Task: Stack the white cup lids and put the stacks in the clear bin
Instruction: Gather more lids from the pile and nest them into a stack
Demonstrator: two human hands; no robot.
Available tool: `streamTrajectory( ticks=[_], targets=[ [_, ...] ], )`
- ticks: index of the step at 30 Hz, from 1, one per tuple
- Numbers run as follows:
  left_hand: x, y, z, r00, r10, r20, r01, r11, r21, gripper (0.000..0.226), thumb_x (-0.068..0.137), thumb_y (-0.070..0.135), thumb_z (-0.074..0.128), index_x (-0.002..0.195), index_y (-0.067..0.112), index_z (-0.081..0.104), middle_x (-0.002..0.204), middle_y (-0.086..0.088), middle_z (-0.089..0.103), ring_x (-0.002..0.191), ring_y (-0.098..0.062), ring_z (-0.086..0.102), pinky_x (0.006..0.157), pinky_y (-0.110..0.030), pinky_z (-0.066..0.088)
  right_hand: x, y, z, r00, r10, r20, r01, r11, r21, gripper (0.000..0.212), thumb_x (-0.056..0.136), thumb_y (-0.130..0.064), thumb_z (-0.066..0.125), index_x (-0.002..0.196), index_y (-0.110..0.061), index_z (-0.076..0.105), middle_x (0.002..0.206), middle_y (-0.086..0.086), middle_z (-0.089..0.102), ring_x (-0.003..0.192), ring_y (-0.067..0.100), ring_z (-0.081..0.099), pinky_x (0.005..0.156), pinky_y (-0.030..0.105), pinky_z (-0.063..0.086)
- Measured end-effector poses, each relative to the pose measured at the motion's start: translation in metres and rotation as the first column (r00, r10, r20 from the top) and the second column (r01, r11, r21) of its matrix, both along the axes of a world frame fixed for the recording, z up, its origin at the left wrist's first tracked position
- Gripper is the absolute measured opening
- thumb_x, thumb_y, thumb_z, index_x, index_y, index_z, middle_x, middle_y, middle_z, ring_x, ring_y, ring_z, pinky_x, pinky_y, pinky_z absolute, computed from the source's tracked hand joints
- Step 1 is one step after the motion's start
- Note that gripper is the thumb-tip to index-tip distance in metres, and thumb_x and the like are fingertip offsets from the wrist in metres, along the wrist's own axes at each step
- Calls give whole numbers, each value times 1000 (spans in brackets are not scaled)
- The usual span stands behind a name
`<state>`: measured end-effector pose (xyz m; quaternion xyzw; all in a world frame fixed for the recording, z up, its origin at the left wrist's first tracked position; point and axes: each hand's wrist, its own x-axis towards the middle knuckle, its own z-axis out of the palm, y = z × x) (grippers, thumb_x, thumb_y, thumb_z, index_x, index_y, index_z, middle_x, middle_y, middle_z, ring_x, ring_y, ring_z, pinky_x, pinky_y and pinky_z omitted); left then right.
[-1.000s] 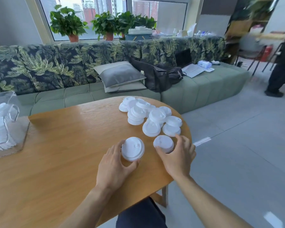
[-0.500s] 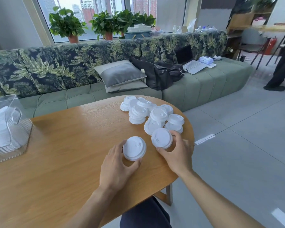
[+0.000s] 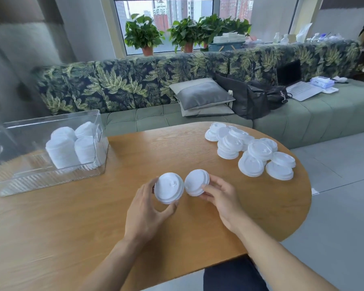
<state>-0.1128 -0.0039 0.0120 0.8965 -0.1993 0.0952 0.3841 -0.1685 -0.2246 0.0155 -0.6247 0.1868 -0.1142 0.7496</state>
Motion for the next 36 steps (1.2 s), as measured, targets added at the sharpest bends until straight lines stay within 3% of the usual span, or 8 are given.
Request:
streamTrajectory(
  ticks=[3, 8, 12, 21, 26, 30, 33, 36],
  targets=[
    [3, 31, -1, 999, 49, 11, -49, 999, 10, 84, 75, 55, 84, 145, 29, 47, 128, 22, 51, 116, -9, 58, 92, -27, 49, 14, 26, 6, 996, 92, -10, -89, 978, 189, 24, 103, -7, 58, 120, -13, 73, 113, 6, 79, 105, 21, 76, 81, 27, 61],
    [1, 66, -6, 995, 96, 37, -97, 995, 14, 85, 73, 61, 79, 145, 28, 48, 133, 14, 58, 117, -10, 58, 94, -30, 51, 36, 60, 5, 984, 170, -55, -144, 935, 324, 27, 107, -7, 50, 130, -3, 65, 125, 15, 74, 119, 28, 69, 90, 37, 59],
    [-1, 70, -9, 992, 118, 52, -117, 993, -17, 85, 74, 64, 76, 145, 28, 47, 132, 14, 58, 120, -8, 56, 97, -29, 49, 48, 76, 6, 985, 164, -50, -139, 937, 321, 24, 105, -14, 58, 122, -3, 70, 114, 11, 77, 107, 23, 71, 81, 32, 58],
    [1, 67, -13, 986, 33, 161, -38, 999, 28, 82, 78, 61, 78, 145, 26, 46, 134, 12, 60, 120, -8, 57, 100, -27, 48, 50, 83, 1, 995, 102, -15, -90, 932, 352, 12, 96, -20, 72, 101, -11, 66, 97, 8, 75, 84, 17, 71, 83, 36, 56],
    [-1, 66, -14, 982, -5, 189, -9, 997, 75, 82, 78, 65, 75, 145, 30, 43, 136, 16, 59, 120, -2, 55, 97, -21, 42, 48, 82, 4, 994, 111, 19, -109, 906, 409, 10, 98, -10, 64, 103, -6, 72, 98, 7, 74, 90, 18, 69, 84, 33, 54],
    [-2, 65, -14, 976, -24, 215, 2, 995, 101, 83, 77, 68, 71, 145, 30, 43, 135, 16, 59, 120, -1, 54, 96, -20, 41, 46, 77, 2, 989, 148, 28, -143, 869, 473, 28, 93, 2, 49, 110, 0, 70, 105, 12, 72, 97, 22, 64, 89, 33, 50],
    [-2, 64, -16, 967, -59, 250, 26, 991, 134, 83, 79, 67, 71, 145, 24, 45, 132, 11, 62, 118, -6, 57, 97, -24, 47, 47, 77, 0, 984, 178, 23, -170, 881, 442, 29, 96, 3, 56, 122, -1, 68, 108, 14, 73, 97, 22, 66, 92, 34, 52],
    [-1, 64, -16, 960, -54, 274, 17, 991, 135, 83, 80, 68, 69, 145, 22, 45, 134, 9, 62, 121, -8, 57, 100, -24, 45, 47, 78, -1, 982, 185, 32, -180, 874, 451, 38, 87, -5, 72, 125, -4, 67, 105, 11, 74, 95, 20, 68, 92, 34, 53]
  ],
)
